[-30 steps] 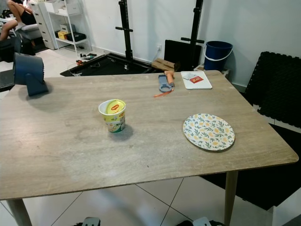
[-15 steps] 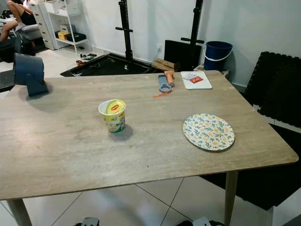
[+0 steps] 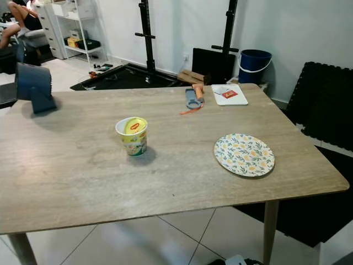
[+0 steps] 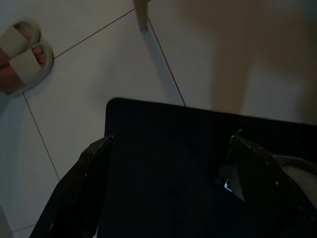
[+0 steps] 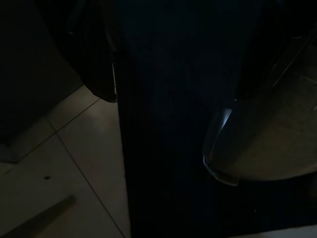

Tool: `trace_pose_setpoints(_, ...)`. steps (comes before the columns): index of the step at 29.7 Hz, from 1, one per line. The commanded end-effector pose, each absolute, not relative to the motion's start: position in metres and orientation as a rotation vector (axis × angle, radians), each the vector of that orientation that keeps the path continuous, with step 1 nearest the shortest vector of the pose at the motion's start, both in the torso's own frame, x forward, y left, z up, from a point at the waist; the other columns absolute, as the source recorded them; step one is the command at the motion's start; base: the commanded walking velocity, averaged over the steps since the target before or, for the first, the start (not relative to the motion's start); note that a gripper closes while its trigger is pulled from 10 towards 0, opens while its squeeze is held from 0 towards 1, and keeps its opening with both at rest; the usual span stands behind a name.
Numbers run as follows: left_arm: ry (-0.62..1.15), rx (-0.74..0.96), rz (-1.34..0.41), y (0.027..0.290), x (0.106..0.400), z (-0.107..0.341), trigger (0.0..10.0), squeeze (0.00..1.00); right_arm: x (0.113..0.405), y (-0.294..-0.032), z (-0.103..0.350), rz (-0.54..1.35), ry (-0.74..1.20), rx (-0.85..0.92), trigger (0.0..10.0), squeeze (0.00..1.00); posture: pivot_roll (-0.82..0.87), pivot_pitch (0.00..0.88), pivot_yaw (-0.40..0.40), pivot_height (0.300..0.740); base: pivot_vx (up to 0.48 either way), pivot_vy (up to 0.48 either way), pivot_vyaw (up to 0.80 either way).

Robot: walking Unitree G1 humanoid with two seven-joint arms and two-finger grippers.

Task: Restocking fridge

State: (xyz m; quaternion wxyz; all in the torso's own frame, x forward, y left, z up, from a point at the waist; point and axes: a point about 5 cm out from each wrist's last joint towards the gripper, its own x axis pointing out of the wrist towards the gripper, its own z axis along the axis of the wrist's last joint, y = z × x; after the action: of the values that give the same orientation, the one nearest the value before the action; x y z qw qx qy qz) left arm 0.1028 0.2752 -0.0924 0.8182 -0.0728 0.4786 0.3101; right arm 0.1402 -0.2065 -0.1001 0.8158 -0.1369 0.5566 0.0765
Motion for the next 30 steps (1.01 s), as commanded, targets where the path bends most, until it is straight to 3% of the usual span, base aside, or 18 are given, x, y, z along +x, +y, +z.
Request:
trace_pose_setpoints(1, 1.013, -0.153, 0.700, 0.284, 0.099, -0.090, 10.0, 0.00, 0.136, -0.205, -0.102, 0.162, 1.197, -0.285, 10.0, 0.00, -0.01, 0.015, 0.007, 0.740, 0.000, 0.000, 0.00)
trace_pose_setpoints(8, 0.962, -0.138, 0.973, 0.329, 0.071, -0.075, 10.0, 0.00, 0.136, -0.207, -0.101, 0.162, 1.198, -0.291, 10.0, 0.00, 0.00, 0.009, 0.010, 0.740, 0.000, 0.000, 0.00)
trace_pose_setpoints(14, 0.913, -0.122, 1.100, 0.355, 0.057, -0.063, 10.0, 0.00, 0.137, -0.209, -0.101, 0.159, 1.196, -0.296, 10.0, 0.00, 0.00, 0.008, 0.010, 0.740, 0.000, 0.000, 0.00)
trace_pose_setpoints(17, 0.810, -0.111, 1.272, 0.389, 0.043, -0.040, 10.0, 0.00, 0.137, -0.209, -0.101, 0.159, 1.194, -0.300, 10.0, 0.00, 0.00, 0.001, 0.011, 0.740, 0.000, 0.000, 0.00)
trace_pose_setpoints(21, 0.739, -0.108, 1.343, 0.402, 0.042, -0.030, 10.0, 0.00, 0.138, -0.209, -0.100, 0.159, 1.194, -0.300, 10.0, 0.00, 0.00, 0.000, 0.013, 0.740, 0.000, 0.000, 0.00)
trace_pose_setpoints(24, 0.583, -0.067, 1.454, 0.430, 0.047, 0.000, 10.0, 0.00, 0.139, -0.210, -0.100, 0.158, 1.190, -0.299, 10.0, 0.00, 0.00, 0.000, 0.013, 0.740, 0.000, 0.000, 0.00)
trace_pose_setpoints(30, 0.469, -0.049, 1.474, 0.445, 0.059, 0.020, 10.0, 0.00, 0.140, -0.209, -0.100, 0.157, 1.188, -0.297, 10.0, 0.00, 0.00, 0.000, 0.011, 0.740, 0.000, 0.000, 0.00)
